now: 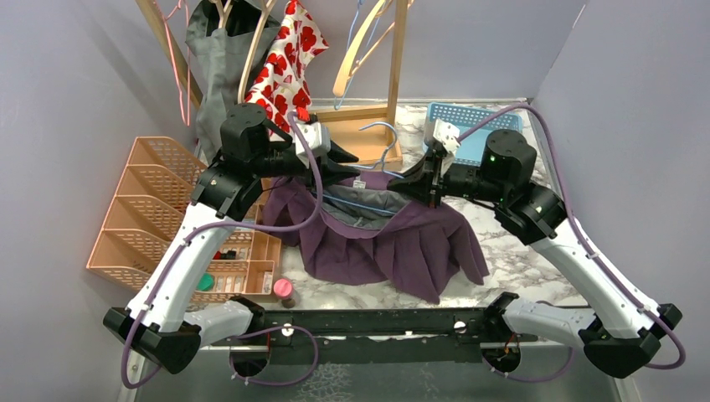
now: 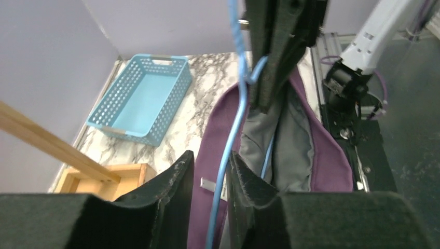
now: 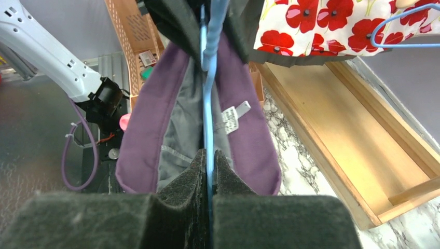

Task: Place the skirt on the hanger
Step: Hang the skirt on the hanger.

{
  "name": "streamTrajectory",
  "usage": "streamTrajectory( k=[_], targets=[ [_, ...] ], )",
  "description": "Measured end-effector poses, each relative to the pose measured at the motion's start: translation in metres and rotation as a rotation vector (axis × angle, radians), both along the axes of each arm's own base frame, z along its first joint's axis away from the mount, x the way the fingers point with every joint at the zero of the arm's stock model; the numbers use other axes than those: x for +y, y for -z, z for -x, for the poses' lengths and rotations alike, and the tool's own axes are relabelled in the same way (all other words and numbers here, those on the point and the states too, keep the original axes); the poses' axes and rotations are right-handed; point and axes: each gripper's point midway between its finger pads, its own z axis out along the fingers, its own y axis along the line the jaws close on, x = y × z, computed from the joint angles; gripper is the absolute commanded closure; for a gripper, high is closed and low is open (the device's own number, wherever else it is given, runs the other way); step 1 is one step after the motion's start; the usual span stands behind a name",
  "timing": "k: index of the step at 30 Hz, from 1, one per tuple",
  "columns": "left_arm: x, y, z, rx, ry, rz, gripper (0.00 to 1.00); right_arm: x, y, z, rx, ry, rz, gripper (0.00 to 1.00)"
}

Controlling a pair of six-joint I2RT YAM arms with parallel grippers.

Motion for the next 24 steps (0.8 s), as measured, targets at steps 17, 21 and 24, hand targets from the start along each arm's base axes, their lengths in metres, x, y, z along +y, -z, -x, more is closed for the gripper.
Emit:
streamTrajectory(
  k=[17, 21, 24],
  targets=[
    [0.061, -0.066, -0.055, 0.014, -0.625, 0.241, 0.33, -0.022, -0.007, 0.006, -0.068, 0.088, -0.051, 0.99],
    [0.09, -0.082, -0.058, 0.044, -0.792, 0.336, 0.33, -0.024, -0.005, 0.007, -0.064, 0.097, -0.046, 0.99],
    [0.102, -0.083, -0.063, 0.095, -0.88, 0.38, 0.33, -0.026, -0.005, 0.008, -0.064, 0.1, -0.045, 0.99]
  ],
)
